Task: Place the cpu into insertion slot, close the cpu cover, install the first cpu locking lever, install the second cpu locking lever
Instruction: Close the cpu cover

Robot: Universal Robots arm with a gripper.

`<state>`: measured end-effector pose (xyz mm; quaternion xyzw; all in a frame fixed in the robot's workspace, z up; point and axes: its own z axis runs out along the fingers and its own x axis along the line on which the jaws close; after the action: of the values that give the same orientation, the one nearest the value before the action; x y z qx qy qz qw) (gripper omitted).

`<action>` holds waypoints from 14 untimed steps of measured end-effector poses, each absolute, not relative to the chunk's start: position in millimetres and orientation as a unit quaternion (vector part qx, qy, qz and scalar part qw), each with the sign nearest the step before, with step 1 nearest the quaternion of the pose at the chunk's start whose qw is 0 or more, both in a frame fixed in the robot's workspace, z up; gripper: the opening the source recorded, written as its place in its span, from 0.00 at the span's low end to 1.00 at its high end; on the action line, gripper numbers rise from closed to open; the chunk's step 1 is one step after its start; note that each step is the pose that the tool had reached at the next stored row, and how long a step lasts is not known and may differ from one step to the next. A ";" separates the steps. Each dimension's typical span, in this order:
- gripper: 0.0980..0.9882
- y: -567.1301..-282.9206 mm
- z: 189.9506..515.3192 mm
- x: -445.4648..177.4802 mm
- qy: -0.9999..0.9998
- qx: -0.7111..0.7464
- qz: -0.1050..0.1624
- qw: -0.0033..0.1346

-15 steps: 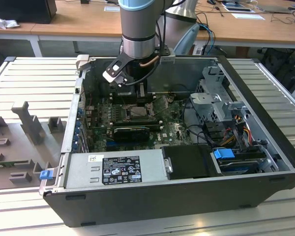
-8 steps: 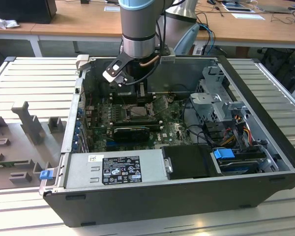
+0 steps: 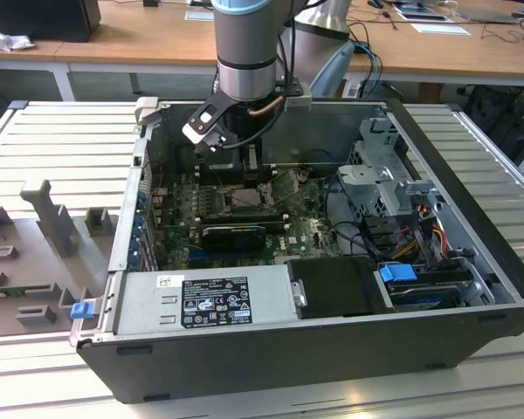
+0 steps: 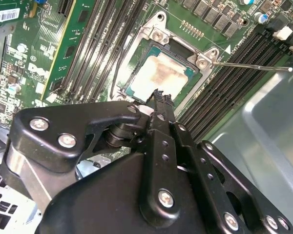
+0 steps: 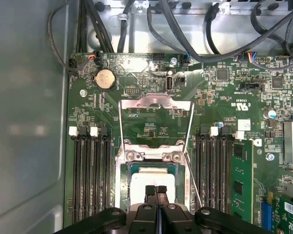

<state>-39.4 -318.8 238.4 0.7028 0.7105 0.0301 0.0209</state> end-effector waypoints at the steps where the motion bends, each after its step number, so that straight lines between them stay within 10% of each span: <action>1: 0.01 -318.7 240.0 -39.3 0.710 0.703 0.030 0.021; 14: 0.01 -316.3 250.4 -36.5 0.710 0.703 0.029 0.022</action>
<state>-36.5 -316.3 250.4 0.7028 0.7105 0.0287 0.0222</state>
